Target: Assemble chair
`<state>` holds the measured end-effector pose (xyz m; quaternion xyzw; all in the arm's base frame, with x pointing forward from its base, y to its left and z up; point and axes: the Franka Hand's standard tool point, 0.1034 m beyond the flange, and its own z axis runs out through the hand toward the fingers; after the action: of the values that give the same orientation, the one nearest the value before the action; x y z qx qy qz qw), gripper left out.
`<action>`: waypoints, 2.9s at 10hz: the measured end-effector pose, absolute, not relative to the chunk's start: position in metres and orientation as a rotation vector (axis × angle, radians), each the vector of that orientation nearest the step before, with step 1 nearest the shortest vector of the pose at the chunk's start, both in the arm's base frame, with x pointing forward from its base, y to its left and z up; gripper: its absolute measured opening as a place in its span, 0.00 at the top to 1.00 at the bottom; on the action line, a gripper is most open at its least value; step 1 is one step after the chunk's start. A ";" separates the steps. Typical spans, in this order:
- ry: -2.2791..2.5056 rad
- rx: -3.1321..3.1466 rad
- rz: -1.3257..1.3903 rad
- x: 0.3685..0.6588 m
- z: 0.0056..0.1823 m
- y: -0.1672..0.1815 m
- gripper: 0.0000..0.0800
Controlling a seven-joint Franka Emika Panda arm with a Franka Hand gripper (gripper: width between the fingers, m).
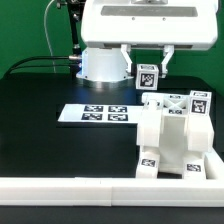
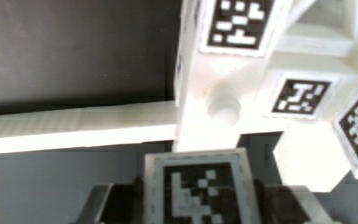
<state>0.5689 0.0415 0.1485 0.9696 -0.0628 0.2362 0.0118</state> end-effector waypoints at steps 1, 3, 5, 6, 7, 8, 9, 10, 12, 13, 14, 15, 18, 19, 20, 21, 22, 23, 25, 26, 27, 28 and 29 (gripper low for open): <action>-0.191 3.024 0.735 0.569 0.148 0.042 0.64; -0.198 3.022 0.742 0.568 0.146 0.043 0.64; -0.186 3.010 0.763 0.566 0.132 0.049 0.64; -0.187 3.008 0.773 0.566 0.131 0.051 0.64; -0.187 3.007 0.773 0.565 0.130 0.051 0.64; -0.181 3.005 0.767 0.565 0.128 0.050 0.64; -0.180 3.004 0.762 0.564 0.126 0.050 0.64; -0.177 3.004 0.758 0.564 0.124 0.050 0.64; -0.172 2.998 0.757 0.563 0.120 0.050 0.64; -0.171 2.995 0.766 0.564 0.119 0.049 0.64; -0.169 2.991 0.776 0.565 0.119 0.050 0.64; -0.168 2.990 0.781 0.565 0.119 0.050 0.64; -0.166 2.990 0.780 0.565 0.119 0.050 0.63; -0.165 2.990 0.780 0.565 0.119 0.050 0.63; -0.164 2.989 0.780 0.565 0.119 0.050 0.40; -0.163 2.989 0.780 0.565 0.119 0.050 0.40; -0.156 2.994 0.759 0.564 0.118 0.050 0.23; -0.145 3.013 0.697 0.566 0.121 0.050 0.20; -0.135 3.045 0.589 0.578 0.135 0.042 0.19; -0.147 3.082 0.429 0.579 0.137 0.038 0.19; -0.162 3.104 0.301 0.584 0.143 0.033 0.19; -0.207 3.125 0.150 0.584 0.145 0.029 0.19; -0.311 3.145 0.019 0.584 0.146 0.029 0.19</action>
Offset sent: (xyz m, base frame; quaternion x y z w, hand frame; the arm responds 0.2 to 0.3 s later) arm -0.0077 0.0160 -0.0201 0.0017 0.0313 0.0216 0.9993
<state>0.5840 0.0292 0.1460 0.9951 -0.0985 0.0061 -0.0096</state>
